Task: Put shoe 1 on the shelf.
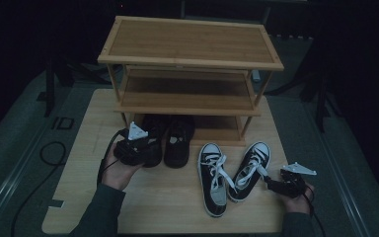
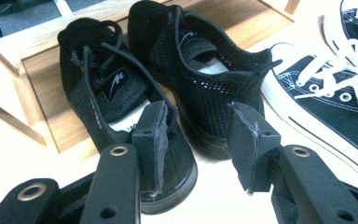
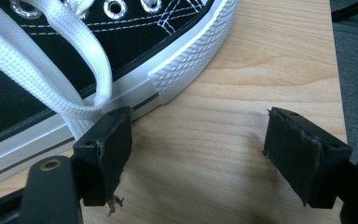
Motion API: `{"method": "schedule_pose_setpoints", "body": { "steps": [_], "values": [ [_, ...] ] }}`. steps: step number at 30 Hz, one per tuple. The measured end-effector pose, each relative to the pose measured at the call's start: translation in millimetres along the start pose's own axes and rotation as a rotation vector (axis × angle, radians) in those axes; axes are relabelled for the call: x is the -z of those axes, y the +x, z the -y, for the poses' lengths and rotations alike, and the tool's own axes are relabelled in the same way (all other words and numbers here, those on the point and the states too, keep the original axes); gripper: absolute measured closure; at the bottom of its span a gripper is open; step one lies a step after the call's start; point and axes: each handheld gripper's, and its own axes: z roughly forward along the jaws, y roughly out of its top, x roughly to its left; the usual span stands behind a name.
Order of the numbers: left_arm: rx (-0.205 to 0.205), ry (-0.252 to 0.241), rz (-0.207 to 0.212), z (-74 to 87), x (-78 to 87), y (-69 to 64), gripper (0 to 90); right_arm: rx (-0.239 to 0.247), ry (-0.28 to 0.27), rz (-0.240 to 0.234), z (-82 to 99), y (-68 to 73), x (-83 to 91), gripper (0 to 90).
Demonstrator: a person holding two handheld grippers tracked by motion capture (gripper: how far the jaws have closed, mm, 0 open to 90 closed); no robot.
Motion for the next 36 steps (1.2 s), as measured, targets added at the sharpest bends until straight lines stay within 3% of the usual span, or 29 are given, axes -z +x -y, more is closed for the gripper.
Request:
{"method": "schedule_pose_setpoints", "body": {
  "steps": [9,12,20,28,36],
  "values": [
    [-0.052,0.019,0.035,0.2,-1.7,-13.5,69.1,-0.002,0.000,0.000,0.0,0.1,0.0,23.0],
    [-0.068,0.045,0.062,3.0,-10.3,-19.0,77.4,-0.001,0.000,0.000,0.0,0.0,0.0,23.0],
    [-0.087,0.091,0.101,9.2,-30.4,-26.1,89.6,-0.001,0.000,0.000,0.0,0.0,0.0,23.0],
    [-0.107,0.138,0.112,13.4,-48.3,-33.6,90.0,0.000,0.000,0.000,0.0,0.0,0.0,23.0],
    [-0.140,0.167,0.094,17.1,-64.0,-41.9,90.0,0.000,0.000,0.000,0.0,0.0,0.0,23.0]
  ]
}}
